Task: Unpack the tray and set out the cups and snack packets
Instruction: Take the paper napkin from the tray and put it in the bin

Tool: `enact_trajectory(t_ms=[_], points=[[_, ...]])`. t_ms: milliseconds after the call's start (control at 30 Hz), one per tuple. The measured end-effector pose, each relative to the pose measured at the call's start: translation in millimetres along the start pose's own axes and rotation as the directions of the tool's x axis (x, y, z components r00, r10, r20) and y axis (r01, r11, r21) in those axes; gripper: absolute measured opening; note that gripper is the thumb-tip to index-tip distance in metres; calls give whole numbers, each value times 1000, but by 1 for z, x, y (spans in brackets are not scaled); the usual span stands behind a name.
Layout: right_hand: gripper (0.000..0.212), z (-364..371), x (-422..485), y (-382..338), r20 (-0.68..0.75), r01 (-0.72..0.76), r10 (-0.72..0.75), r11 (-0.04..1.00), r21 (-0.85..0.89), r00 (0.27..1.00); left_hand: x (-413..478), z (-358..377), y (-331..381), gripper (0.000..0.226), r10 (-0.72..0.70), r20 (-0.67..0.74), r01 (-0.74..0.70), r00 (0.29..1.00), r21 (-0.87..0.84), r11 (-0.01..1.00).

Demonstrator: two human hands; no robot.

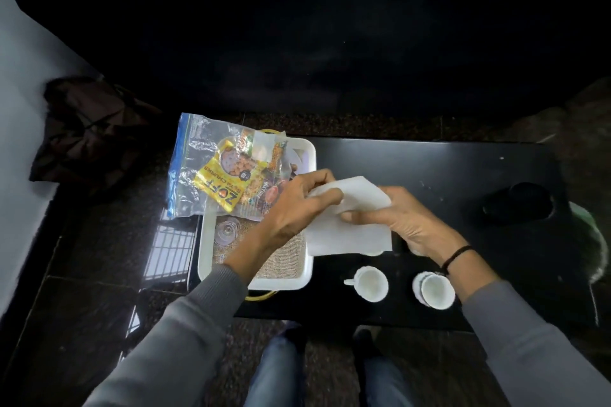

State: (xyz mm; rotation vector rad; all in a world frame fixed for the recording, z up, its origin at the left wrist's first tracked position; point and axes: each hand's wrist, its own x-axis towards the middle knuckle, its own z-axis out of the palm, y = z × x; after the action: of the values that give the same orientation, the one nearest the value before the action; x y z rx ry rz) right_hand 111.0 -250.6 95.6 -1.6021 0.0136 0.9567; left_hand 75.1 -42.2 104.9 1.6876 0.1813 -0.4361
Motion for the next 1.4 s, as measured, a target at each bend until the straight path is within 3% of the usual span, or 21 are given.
enact_trajectory(t_ms=[100, 233, 333, 467, 633, 833, 1133, 1200, 1300, 1400], points=[[42, -14, -16, 14, -122, -22, 46, 981, 191, 991, -3, 22, 2, 23, -125, -108, 99, 986, -219, 971], [44, -26, -42, 25, -245, -2, 79, 954, 300, 966, -12, 50, 1, 40, -285, -47, 245, 957, -392, 887], [39, -33, -58, 31, -290, -6, 121, 930, 368, 949, -18, 67, -2, 42, -328, 7, 311, 945, -337, 888], [36, -45, -77, 40, -282, 10, 101, 930, 367, 954, -22, 88, 5, 29, -320, -49, 294, 946, -286, 912], [39, -68, -97, 49, -284, 46, 72, 919, 391, 956, -13, 110, 23, 28, -294, -22, 282, 956, -219, 934], [42, -96, -111, 64, -283, 98, 38, 886, 452, 958, 5, 138, 32, 37, -265, 114, 284, 958, -207, 936], [38, -135, -119, 98, -327, 119, 90, 815, 568, 941, 36, 194, 22, 26, -341, 44, 342, 939, -230, 911], [30, -147, -122, 104, -370, 110, 134, 815, 568, 919, 45, 206, 20, 20, -371, 12, 364, 929, -225, 904], [16, -167, -126, 113, -513, 105, 208, 851, 515, 833, 57, 220, 19, 14, -410, -50, 392, 911, -208, 896], [25, -193, -130, 118, -666, 146, 238, 872, 467, 707, 69, 234, 19, 18, -410, -45, 397, 911, -171, 902]])
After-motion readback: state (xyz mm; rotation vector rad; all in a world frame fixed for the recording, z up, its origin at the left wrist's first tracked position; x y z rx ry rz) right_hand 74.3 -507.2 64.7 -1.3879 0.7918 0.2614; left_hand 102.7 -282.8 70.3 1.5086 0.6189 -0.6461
